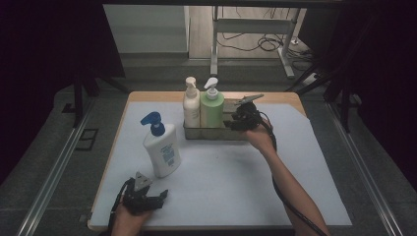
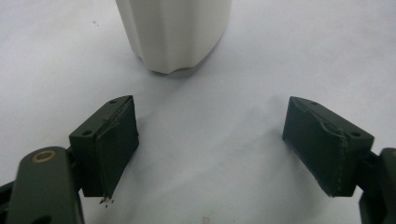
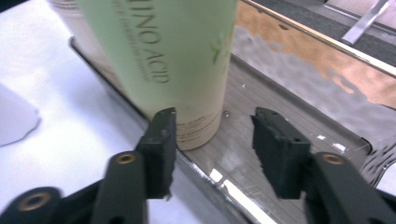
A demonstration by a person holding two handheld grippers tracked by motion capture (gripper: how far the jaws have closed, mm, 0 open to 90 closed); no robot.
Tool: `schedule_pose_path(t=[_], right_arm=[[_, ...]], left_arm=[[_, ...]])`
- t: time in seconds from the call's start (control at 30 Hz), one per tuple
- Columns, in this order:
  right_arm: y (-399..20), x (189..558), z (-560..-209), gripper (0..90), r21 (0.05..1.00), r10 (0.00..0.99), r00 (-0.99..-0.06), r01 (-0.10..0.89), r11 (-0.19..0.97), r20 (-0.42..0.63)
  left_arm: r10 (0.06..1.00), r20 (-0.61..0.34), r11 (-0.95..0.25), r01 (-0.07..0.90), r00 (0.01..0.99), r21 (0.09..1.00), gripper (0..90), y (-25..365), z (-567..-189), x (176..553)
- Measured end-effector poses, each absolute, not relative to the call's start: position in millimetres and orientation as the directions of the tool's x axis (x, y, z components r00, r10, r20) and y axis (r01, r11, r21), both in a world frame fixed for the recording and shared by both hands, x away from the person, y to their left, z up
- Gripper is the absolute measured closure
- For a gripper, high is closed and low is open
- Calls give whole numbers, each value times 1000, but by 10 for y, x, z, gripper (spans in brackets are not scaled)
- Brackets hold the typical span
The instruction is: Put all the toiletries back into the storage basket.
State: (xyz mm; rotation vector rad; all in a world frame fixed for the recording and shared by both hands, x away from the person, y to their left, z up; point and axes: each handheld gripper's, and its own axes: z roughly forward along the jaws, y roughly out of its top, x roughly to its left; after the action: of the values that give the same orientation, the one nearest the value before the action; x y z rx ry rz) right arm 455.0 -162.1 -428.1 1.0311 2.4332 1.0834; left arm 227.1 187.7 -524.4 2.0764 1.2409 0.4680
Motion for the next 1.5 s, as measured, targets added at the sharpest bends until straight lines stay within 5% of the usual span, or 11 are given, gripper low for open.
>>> schedule_pose_path(t=[0.27, 0.53, 1.5], right_arm=[[-1660, 4354, -4215, 277, 740, 675, -737, 463, 488, 16], [-1761, 4185, -4173, 179, 746, 663, -748, 437, 503, -9], [-2098, 3492, -4153, 7, 749, 623, -781, 386, 538, -45]], left_arm=[[874, -31, -328, 636, 484, 698, 177, 1875, -5244, 2271], [875, -29, -329, 637, 483, 697, 177, 1871, -5242, 2273], [875, -27, -331, 639, 483, 695, 180, 1869, -5239, 2273]])
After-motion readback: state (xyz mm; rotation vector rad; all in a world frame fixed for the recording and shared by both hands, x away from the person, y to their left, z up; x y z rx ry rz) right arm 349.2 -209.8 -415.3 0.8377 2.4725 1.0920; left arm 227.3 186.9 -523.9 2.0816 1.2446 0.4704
